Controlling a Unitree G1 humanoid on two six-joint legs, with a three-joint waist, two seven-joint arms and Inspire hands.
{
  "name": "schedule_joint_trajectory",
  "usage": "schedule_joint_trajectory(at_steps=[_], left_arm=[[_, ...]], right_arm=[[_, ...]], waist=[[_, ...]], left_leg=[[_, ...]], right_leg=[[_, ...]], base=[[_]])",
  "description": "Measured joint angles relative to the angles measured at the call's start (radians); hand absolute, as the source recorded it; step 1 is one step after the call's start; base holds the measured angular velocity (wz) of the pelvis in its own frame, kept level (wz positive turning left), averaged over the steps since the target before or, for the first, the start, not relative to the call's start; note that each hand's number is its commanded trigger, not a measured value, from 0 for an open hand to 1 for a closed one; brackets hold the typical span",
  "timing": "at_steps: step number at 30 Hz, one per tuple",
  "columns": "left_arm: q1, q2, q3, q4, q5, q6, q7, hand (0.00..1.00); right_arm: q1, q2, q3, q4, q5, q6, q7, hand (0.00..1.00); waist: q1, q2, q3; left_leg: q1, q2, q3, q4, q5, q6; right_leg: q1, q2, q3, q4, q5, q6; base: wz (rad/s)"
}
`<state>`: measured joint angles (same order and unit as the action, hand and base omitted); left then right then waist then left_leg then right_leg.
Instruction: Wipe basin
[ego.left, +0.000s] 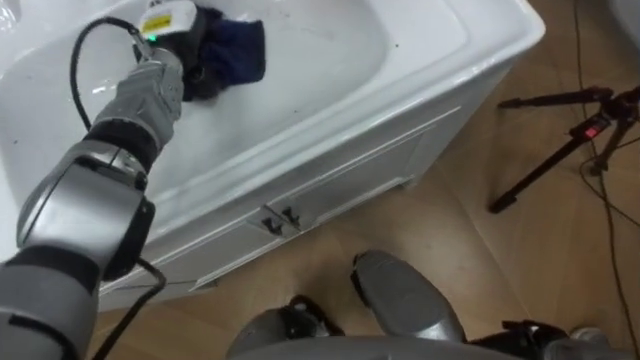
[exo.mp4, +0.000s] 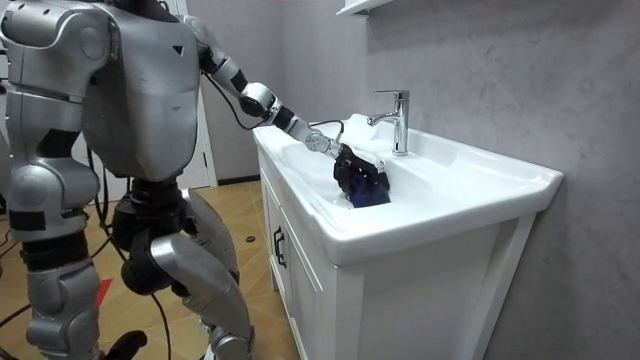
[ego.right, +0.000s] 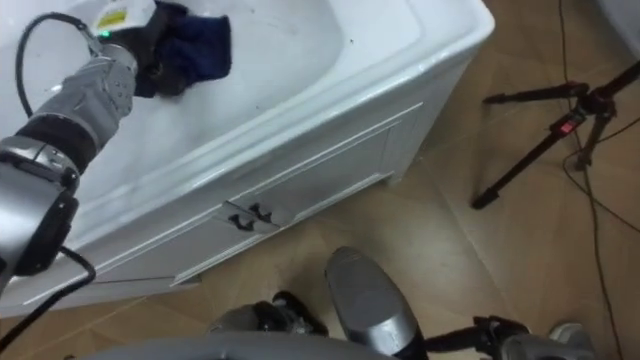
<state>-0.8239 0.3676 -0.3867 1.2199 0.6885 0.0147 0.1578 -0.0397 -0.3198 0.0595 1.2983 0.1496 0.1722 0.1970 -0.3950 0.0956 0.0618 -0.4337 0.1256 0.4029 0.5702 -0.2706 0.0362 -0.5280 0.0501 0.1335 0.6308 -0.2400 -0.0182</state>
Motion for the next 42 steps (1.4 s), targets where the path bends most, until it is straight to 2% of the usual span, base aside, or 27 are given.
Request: schedule_joint_trajectory(at_steps=[4,8,11,14,17,18,20,22,27,32,34,37,39,41,42], left_arm=[[0.001,0.012,0.008,0.014,0.001,-0.001,0.009,1.00],[0.002,0.012,0.034,0.016,0.022,-0.017,0.007,1.00],[0.006,0.013,0.063,0.015,0.048,-0.021,0.007,1.00],[0.036,0.027,0.104,0.016,0.099,-0.020,0.017,1.00],[0.078,0.047,0.121,0.014,0.134,-0.020,0.031,1.00],[0.091,0.054,0.121,0.013,0.150,-0.020,0.035,1.00],[0.107,0.058,0.127,0.012,0.171,-0.020,0.038,1.00],[0.151,0.058,0.150,-0.014,0.217,-0.021,0.044,1.00],[0.216,0.057,0.168,-0.063,0.268,-0.021,0.105,1.00],[0.277,0.055,0.170,-0.099,0.287,-0.021,0.145,1.00],[0.330,0.053,0.185,-0.152,0.300,-0.021,0.177,1.00],[0.385,0.051,0.187,-0.204,0.329,-0.021,0.228,1.00],[0.401,0.045,0.187,-0.217,0.331,-0.021,0.248,1.00],[0.407,0.038,0.186,-0.218,0.330,-0.020,0.265,1.00],[0.407,0.037,0.186,-0.217,0.329,-0.019,0.268,1.00]], right_arm=[[-0.032,0.000,0.008,0.036,0.051,-0.008,-0.022,0.00],[-0.046,0.003,0.009,0.047,0.050,-0.008,-0.040,0.00],[-0.052,0.002,0.021,0.057,0.048,-0.008,-0.046,0.00],[-0.052,0.003,0.037,0.060,0.040,-0.007,-0.056,0.00],[-0.045,0.002,0.035,0.062,0.039,-0.008,-0.068,0.00],[-0.046,0.002,0.036,0.065,0.041,-0.005,-0.076,0.00],[-0.047,0.001,0.036,0.068,0.038,-0.001,-0.083,0.00],[-0.061,0.002,0.033,0.066,0.032,-0.002,-0.084,0.00],[-0.078,0.014,0.014,0.066,0.004,0.004,-0.085,0.00],[-0.076,0.016,0.017,0.119,0.004,0.005,-0.109,0.00],[-0.065,0.016,0.017,0.141,0.006,0.005,-0.123,0.00],[-0.064,0.014,0.017,0.143,0.006,0.003,-0.150,0.00],[-0.068,0.012,0.017,0.142,0.008,-0.001,-0.159,0.00],[-0.082,0.011,0.017,0.143,0.012,-0.004,-0.171,0.00],[-0.087,0.012,0.019,0.142,0.022,-0.010,-0.173,0.00]], waist=[[0.022,-0.008,0.0042],[0.045,-0.003,-0.0004],[0.077,-0.002,-0.0048],[0.108,-0.001,-0.0095],[0.129,-0.016,-0.0204],[0.148,-0.009,-0.0360],[0.161,-0.014,-0.0356],[0.174,-0.015,-0.0437],[0.183,-0.019,-0.0438],[0.199,-0.019,-0.0459],[0.211,-0.013,-0.0534],[0.226,-0.007,-0.0580],[0.236,-0.005,-0.0590],[0.237,-0.004,-0.0597],[0.237,-0.008,-0.0562]], left_leg=[[-0.019,0.002,-0.017,0.008,0.013,-0.011],[-0.038,0.003,-0.055,0.014,0.022,-0.018],[-0.045,0.003,-0.079,0.017,0.033,-0.023],[-0.043,0.000,-0.095,0.019,0.047,-0.026],[-0.024,-0.010,-0.107,0.000,0.061,-0.030],[-0.019,-0.009,-0.112,-0.008,0.067,-0.033],[0.006,-0.009,-0.120,-0.026,0.075,-0.037],[0.036,-0.017,-0.124,-0.052,0.083,-0.042],[0.054,-0.022,-0.142,-0.073,0.099,-0.054],[0.083,-0.020,-0.154,-0.088,0.108,-0.069],[0.090,-0.019,-0.160,-0.086,0.111,-0.073],[0.098,-0.021,-0.160,-0.087,0.111,-0.073],[0.099,-0.022,-0.161,-0.087,0.111,-0.073],[0.099,-0.034,-0.169,-0.087,0.111,-0.073],[0.099,-0.035,-0.170,-0.090,0.111,-0.073]], right_leg=[[-0.012,-0.004,-0.020,0.012,0.000,-0.016],[-0.014,-0.010,-0.061,0.012,-0.004,-0.030],[-0.011,-0.013,-0.086,0.011,-0.002,-0.037],[-0.002,-0.018,-0.107,0.009,-0.006,-0.049],[0.024,-0.033,-0.138,0.005,-0.017,-0.059],[0.035,-0.033,-0.148,-0.010,-0.017,-0.058],[0.066,-0.035,-0.162,-0.028,-0.018,-0.061],[0.084,-0.038,-0.166,-0.039,-0.023,-0.069],[0.107,-0.046,-0.191,-0.042,-0.023,-0.074],[0.137,-0.045,-0.209,-0.046,-0.034,-0.091],[0.150,-0.043,-0.220,-0.060,-0.035,-0.100],[0.160,-0.043,-0.230,-0.062,-0.038,-0.113],[0.161,-0.043,-0.235,-0.062,-0.037,-0.124],[0.164,-0.045,-0.236,-0.061,-0.036,-0.130],[0.165,-0.045,-0.240,-0.061,-0.035,-0.132]], base=[[0.11],[0.27],[0.22],[0.21],[0.32],[0.23],[0.21],[0.05],[0.08],[0.07],[0.17],[0.11],[0.09],[0.08],[0.10]])
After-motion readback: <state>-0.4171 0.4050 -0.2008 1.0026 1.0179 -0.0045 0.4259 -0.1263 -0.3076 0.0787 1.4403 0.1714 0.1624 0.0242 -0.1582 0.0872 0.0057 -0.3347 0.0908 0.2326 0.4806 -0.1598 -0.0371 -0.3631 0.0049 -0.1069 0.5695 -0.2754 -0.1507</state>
